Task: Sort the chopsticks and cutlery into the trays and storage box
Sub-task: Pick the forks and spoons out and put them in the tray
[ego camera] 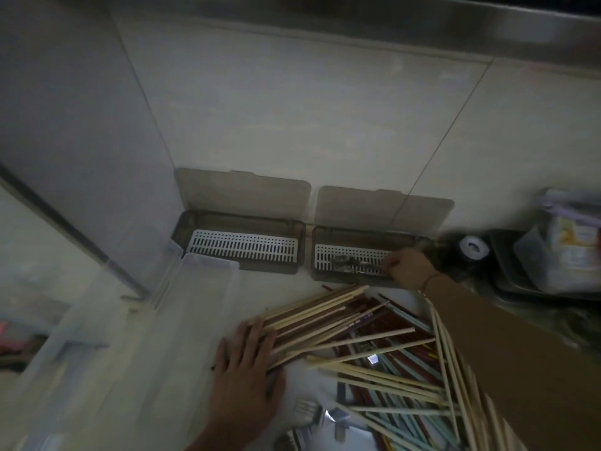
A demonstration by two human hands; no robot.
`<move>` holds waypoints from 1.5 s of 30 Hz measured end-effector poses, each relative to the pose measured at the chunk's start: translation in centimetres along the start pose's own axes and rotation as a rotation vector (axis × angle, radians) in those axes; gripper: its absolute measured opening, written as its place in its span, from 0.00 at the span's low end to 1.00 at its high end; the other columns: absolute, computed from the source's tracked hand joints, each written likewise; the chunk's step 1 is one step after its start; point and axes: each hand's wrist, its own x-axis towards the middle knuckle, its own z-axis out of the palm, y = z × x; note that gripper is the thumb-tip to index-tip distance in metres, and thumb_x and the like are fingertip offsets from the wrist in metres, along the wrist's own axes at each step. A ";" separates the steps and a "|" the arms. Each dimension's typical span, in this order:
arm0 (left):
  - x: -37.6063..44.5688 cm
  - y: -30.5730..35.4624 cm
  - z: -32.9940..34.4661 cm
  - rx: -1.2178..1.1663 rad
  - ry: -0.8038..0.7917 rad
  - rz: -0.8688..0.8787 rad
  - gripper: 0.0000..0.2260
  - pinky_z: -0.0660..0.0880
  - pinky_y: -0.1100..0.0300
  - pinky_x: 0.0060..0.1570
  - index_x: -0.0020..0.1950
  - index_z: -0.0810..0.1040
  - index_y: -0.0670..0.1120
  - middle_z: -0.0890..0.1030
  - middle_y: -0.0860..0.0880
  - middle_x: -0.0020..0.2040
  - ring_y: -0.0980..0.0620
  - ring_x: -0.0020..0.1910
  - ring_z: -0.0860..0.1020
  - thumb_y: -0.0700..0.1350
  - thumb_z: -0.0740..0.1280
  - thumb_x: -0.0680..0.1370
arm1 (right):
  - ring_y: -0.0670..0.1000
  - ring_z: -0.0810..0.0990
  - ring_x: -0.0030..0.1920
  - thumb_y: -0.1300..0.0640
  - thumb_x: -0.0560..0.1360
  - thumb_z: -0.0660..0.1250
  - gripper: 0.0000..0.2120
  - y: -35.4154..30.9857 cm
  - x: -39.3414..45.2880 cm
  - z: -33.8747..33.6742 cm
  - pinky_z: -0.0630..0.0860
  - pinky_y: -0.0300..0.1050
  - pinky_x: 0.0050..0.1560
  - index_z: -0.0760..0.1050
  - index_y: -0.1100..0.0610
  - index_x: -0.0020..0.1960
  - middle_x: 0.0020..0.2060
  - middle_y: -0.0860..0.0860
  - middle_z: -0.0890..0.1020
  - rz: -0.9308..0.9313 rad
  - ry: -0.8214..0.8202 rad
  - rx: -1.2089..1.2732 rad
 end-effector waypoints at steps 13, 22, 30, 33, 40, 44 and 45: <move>-0.2 0.4 -0.5 0.036 -0.103 -0.050 0.29 0.53 0.39 0.73 0.73 0.70 0.49 0.63 0.47 0.78 0.43 0.78 0.57 0.61 0.58 0.75 | 0.47 0.78 0.43 0.52 0.70 0.69 0.02 -1.4 -19.7 10.3 0.74 0.40 0.40 0.79 0.47 0.43 0.40 0.42 0.79 -0.520 0.314 0.012; -0.4 0.5 -0.7 0.098 -0.121 -0.044 0.29 0.49 0.40 0.74 0.76 0.67 0.48 0.60 0.46 0.79 0.43 0.79 0.54 0.61 0.54 0.78 | 0.54 0.76 0.41 0.49 0.71 0.66 0.04 -1.0 -23.2 16.4 0.72 0.47 0.39 0.79 0.47 0.42 0.40 0.45 0.78 -0.451 0.522 -0.110; -0.3 0.3 -0.8 0.087 -0.129 -0.052 0.29 0.49 0.40 0.74 0.75 0.67 0.50 0.60 0.46 0.79 0.43 0.79 0.54 0.62 0.54 0.77 | 0.56 0.75 0.42 0.47 0.69 0.68 0.05 -0.5 -22.9 16.4 0.70 0.48 0.38 0.79 0.48 0.41 0.41 0.47 0.78 -0.292 0.552 -0.206; -0.3 0.3 -0.9 0.074 -0.127 -0.049 0.29 0.51 0.40 0.74 0.75 0.68 0.50 0.61 0.47 0.78 0.44 0.78 0.55 0.62 0.55 0.77 | 0.56 0.75 0.41 0.49 0.71 0.68 0.04 -0.9 -22.9 16.3 0.69 0.49 0.39 0.79 0.49 0.41 0.41 0.48 0.78 -0.349 0.557 -0.216; -0.4 0.1 -0.6 0.044 -0.124 -0.036 0.29 0.52 0.38 0.73 0.75 0.68 0.49 0.60 0.47 0.79 0.43 0.79 0.53 0.62 0.55 0.78 | 0.49 0.74 0.47 0.50 0.74 0.65 0.04 -5.1 -22.7 14.9 0.71 0.43 0.45 0.78 0.48 0.45 0.46 0.43 0.78 -0.440 0.492 0.148; -0.3 0.3 -0.5 0.036 -0.088 -0.036 0.29 0.55 0.37 0.72 0.73 0.70 0.49 0.62 0.46 0.78 0.43 0.78 0.55 0.60 0.59 0.76 | 0.41 0.76 0.44 0.50 0.77 0.59 0.05 -5.4 -19.6 11.1 0.71 0.36 0.44 0.75 0.46 0.47 0.42 0.41 0.79 -0.319 0.473 0.498; -0.3 0.3 -0.4 0.037 -0.084 -0.032 0.28 0.55 0.38 0.72 0.73 0.71 0.49 0.62 0.46 0.78 0.43 0.78 0.56 0.60 0.59 0.76 | 0.40 0.76 0.44 0.51 0.77 0.59 0.05 -4.8 -18.1 9.5 0.70 0.34 0.43 0.74 0.45 0.47 0.41 0.40 0.78 -0.302 0.494 0.522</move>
